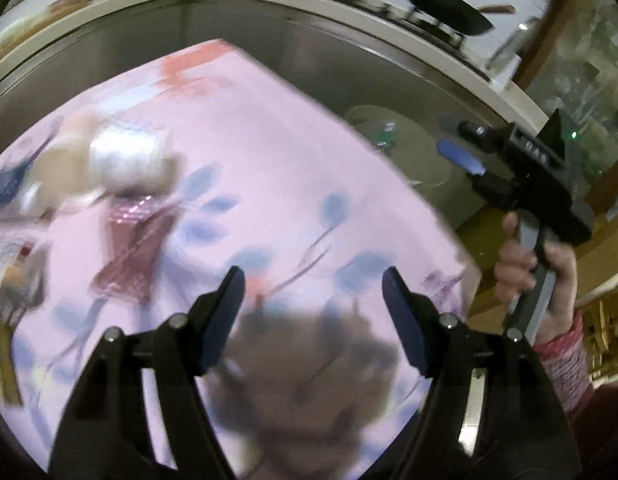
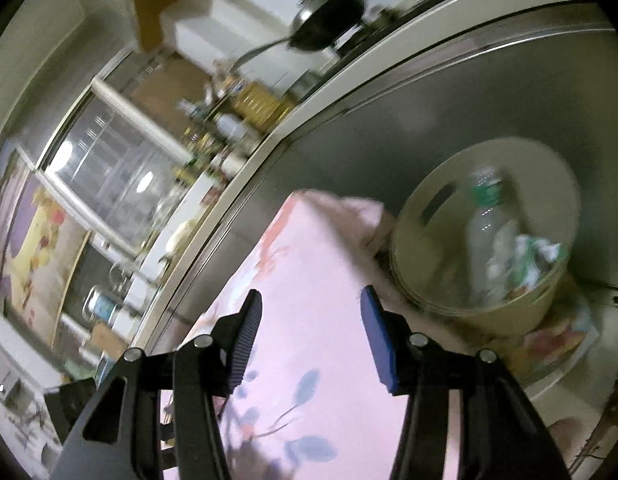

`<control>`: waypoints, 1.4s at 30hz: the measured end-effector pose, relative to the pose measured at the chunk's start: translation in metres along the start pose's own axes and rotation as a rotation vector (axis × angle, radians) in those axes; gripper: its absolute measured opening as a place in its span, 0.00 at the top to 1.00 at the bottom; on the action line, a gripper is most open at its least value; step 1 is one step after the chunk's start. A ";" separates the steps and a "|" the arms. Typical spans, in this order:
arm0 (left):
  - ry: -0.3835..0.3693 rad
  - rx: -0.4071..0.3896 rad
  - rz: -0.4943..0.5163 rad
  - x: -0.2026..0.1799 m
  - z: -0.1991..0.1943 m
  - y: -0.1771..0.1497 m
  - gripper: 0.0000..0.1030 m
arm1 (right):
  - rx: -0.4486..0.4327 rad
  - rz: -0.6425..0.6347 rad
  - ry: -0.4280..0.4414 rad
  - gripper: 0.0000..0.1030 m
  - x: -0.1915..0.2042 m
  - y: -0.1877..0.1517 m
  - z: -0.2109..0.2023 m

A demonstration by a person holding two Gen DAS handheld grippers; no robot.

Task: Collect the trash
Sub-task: 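Move both tools back over the table trash, then grasp yellow spice box with left tool while right tool grasps red-white snack bag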

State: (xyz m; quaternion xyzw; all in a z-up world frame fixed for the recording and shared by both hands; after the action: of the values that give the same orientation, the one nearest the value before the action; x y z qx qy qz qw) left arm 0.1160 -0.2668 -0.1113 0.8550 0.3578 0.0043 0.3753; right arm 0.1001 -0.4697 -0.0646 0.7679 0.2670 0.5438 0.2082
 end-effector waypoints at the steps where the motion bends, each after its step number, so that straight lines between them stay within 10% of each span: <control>1: 0.029 -0.007 -0.018 0.016 -0.012 -0.010 0.34 | 0.028 -0.012 0.014 0.52 0.012 -0.011 0.007; 11: 0.394 -0.150 -0.242 0.184 -0.132 -0.078 0.33 | 0.290 -0.158 0.121 0.52 0.117 -0.118 0.062; 19: 0.559 -0.186 -0.297 0.254 -0.156 -0.093 0.20 | 0.470 -0.339 0.194 0.52 0.195 -0.198 0.095; 31: 0.596 -0.191 -0.174 0.275 -0.125 -0.078 0.19 | 0.685 -0.202 0.136 0.52 0.228 -0.247 0.180; 42: 0.518 -0.204 -0.218 0.281 -0.119 -0.076 0.23 | 0.707 -0.054 0.104 0.52 0.230 -0.262 0.206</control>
State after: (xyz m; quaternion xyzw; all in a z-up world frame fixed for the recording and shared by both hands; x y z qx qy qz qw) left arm 0.2456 0.0175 -0.1483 0.7397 0.5293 0.2181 0.3537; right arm 0.3086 -0.1276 -0.1241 0.7564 0.4691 0.4504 -0.0699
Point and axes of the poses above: each gripper's, at about its wrist camera, not at the fingertips, and z roughly the way its jaws point, x to its left, y to its top, the point moved 10 cm from there along z, roughly the way its jaws point, and after that the axes turned 7 degrees about -x, right-handed, at the moved point
